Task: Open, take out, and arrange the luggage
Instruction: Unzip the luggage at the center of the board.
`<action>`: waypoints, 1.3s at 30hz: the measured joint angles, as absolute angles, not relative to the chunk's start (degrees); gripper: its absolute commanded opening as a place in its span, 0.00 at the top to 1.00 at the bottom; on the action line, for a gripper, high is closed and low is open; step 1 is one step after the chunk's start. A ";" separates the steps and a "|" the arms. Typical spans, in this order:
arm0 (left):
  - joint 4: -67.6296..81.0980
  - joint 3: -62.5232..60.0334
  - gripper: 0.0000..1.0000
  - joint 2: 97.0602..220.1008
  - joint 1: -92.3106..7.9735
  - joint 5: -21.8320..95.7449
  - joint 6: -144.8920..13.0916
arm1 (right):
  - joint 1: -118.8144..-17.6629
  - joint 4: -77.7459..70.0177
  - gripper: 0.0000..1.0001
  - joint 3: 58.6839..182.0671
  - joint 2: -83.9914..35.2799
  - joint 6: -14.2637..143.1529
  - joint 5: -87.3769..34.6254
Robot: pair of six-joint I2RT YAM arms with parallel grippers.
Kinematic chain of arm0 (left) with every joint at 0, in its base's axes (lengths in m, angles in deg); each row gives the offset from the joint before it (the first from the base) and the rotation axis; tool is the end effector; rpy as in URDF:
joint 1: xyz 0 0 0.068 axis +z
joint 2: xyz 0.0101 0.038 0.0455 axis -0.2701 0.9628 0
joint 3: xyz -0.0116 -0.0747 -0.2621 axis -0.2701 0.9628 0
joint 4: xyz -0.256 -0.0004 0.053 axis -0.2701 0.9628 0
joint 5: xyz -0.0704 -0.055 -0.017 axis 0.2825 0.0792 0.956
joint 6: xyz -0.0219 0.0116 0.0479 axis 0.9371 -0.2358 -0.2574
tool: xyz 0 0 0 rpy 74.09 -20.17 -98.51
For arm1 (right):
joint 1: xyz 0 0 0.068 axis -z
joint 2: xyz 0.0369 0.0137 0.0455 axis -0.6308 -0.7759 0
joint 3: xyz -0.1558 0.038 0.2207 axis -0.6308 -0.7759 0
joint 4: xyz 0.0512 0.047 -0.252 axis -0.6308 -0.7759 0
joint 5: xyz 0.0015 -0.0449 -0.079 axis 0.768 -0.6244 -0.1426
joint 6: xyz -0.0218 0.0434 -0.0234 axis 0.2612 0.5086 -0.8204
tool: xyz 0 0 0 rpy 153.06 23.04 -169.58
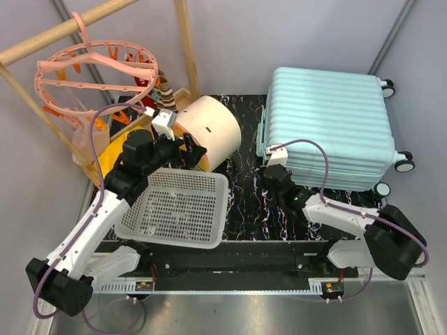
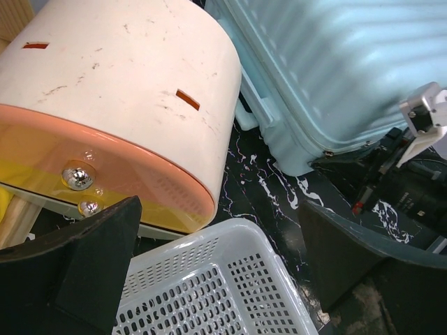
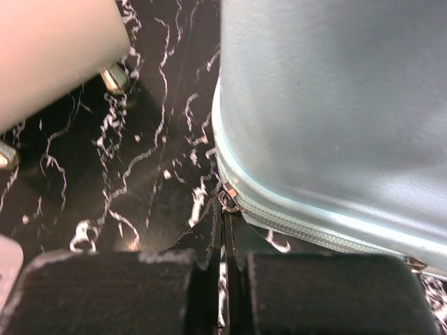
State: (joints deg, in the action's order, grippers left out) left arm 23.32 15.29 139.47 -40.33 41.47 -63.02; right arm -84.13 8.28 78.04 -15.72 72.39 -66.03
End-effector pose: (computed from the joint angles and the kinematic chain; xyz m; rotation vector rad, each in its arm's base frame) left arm 0.2003 -0.1007 0.3619 0.3270 1.8545 -0.6787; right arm 0.1975 0.1709 0.2088 -0.1817 1.9675 0.1034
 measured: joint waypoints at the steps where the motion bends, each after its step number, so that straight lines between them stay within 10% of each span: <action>1: 23.27 15.29 0.01 139.47 -40.33 41.58 -62.89 | -84.28 8.81 1.00 78.74 -16.94 72.42 -66.49; 8: 22.62 16.01 0.01 139.55 -40.33 42.26 -62.58 | -84.98 12.24 0.95 85.80 -26.95 72.42 -69.00; 13: 22.33 16.23 0.01 140.73 -40.58 42.80 -62.63 | -85.63 13.29 0.42 86.30 -26.36 72.59 -65.46; 16: 22.18 16.31 0.02 141.81 -42.45 41.49 -63.28 | -87.21 13.09 0.26 85.43 -20.35 72.59 -61.24; 23: 20.91 16.31 0.04 149.70 -54.13 37.45 -64.03 | -85.94 2.23 0.20 87.40 4.50 73.01 -61.50; 39: -1.29 15.18 0.21 171.23 -65.69 24.36 -63.13 | -66.05 -13.01 0.19 92.05 8.63 74.91 -47.60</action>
